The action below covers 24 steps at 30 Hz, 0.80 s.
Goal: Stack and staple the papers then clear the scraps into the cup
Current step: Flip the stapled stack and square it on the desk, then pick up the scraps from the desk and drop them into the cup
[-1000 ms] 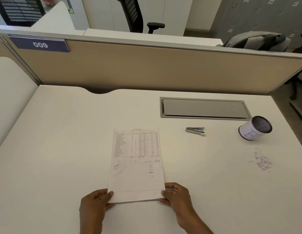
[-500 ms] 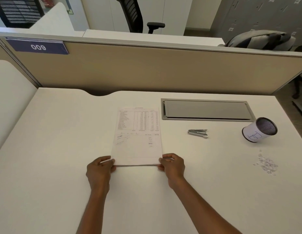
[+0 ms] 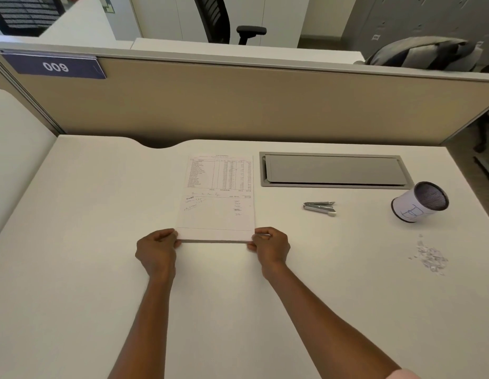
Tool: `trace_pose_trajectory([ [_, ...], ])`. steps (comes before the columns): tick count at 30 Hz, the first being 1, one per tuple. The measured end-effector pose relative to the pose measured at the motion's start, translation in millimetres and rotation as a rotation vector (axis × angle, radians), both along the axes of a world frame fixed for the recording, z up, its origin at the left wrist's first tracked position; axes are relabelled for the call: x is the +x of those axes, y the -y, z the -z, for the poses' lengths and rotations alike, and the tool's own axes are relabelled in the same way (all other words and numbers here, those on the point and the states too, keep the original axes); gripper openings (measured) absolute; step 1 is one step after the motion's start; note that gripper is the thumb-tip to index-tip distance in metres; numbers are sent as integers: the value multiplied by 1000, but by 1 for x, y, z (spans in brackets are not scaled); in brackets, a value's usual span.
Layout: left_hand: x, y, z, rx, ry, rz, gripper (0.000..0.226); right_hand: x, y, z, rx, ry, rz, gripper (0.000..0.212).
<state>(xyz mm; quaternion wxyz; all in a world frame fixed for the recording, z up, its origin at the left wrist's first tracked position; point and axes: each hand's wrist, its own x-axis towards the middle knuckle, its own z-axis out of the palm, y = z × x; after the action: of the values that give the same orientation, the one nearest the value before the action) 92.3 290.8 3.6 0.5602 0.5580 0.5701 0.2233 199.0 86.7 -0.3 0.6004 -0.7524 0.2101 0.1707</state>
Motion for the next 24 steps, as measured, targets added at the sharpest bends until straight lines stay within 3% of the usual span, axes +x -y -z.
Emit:
trace_pose_trajectory([
  [5, -7, -2, 6, 39, -65, 40, 12, -3, 3, 0, -19, 25, -25, 13],
  [10, -17, 14, -6, 325, -236, 198, 21, -11, 14, -3, -187, 165, -164, 7],
  [16, -25, 69, -5, 537, -207, 388, 34, -34, 39, -7, -463, 489, -469, 33],
  [24, -26, 172, 4, 552, -206, 672, 49, -56, 112, 3, -693, 682, -636, 51],
])
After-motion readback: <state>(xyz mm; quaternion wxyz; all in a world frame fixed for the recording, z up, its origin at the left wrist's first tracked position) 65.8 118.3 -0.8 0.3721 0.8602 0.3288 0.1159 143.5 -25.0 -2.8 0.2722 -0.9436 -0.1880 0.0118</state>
